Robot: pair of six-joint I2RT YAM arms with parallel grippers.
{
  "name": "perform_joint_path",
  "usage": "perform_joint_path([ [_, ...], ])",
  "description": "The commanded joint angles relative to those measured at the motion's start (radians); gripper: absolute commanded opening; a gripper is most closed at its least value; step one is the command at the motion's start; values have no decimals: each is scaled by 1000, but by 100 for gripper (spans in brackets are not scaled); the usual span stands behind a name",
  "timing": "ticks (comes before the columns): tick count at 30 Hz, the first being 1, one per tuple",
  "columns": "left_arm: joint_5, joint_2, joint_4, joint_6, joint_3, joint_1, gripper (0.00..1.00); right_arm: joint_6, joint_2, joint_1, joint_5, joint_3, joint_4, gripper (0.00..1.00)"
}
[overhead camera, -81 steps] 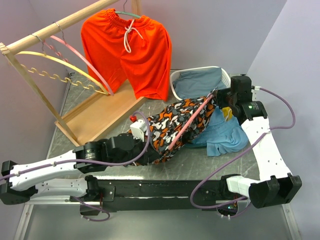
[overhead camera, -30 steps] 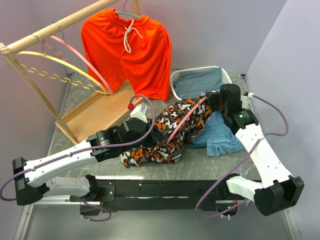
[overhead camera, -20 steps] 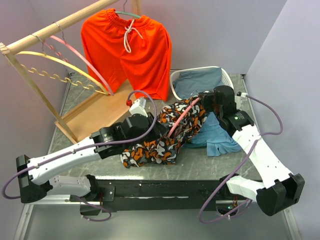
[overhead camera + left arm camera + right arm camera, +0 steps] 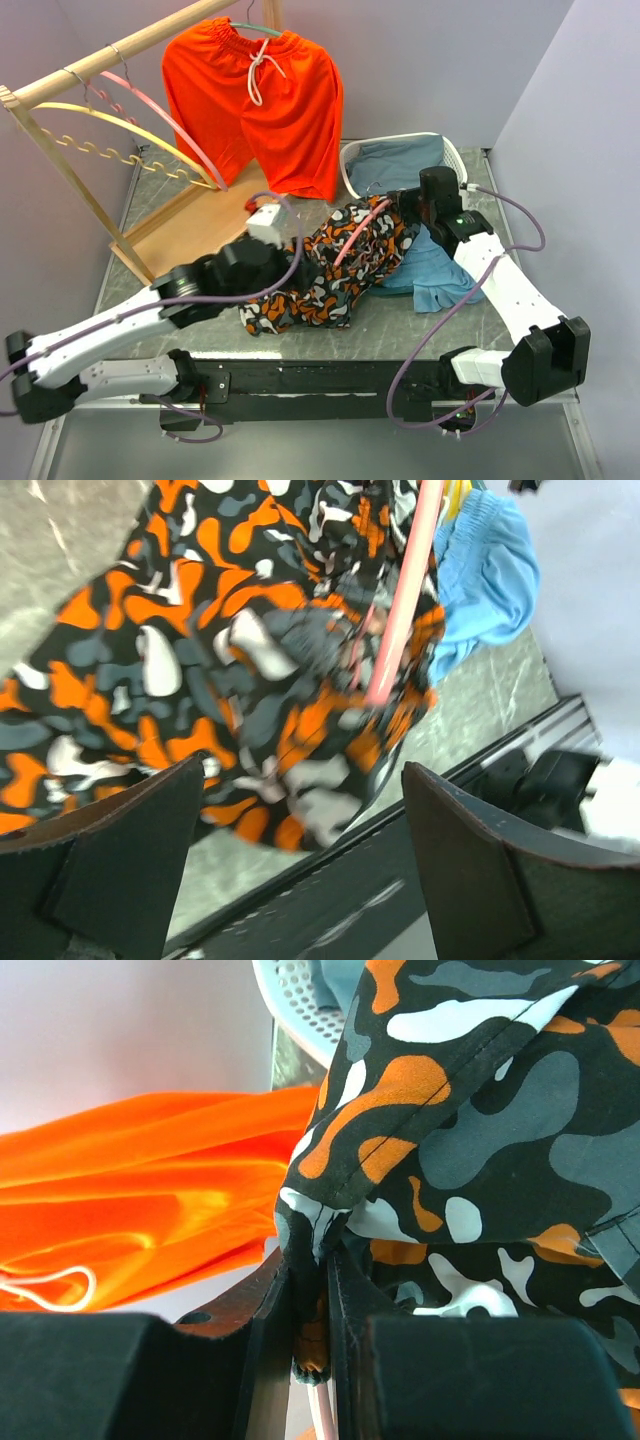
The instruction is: Place the shorts on the hanger
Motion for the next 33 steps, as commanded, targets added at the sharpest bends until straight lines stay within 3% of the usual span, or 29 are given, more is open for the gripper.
perform_joint_path([
  [1,38,-114,52,146,-102,-4,83,-4,8,-9,-49,73,56,0],
  [8,15,-102,216,195,-205,-30,70,-18,23,-9,-107,87,67,0],
  [15,56,-31,347,238,-177,-32,62,-38,16,-6,-132,89,67,0],
  [21,111,43,356,241,-150,-32,59,-35,6,-2,-126,86,65,0],
  [27,213,-42,428,216,-225,-36,61,-43,16,-2,-120,113,53,0],
  [33,202,-31,453,198,-254,-38,61,-24,13,-1,-126,106,62,0],
])
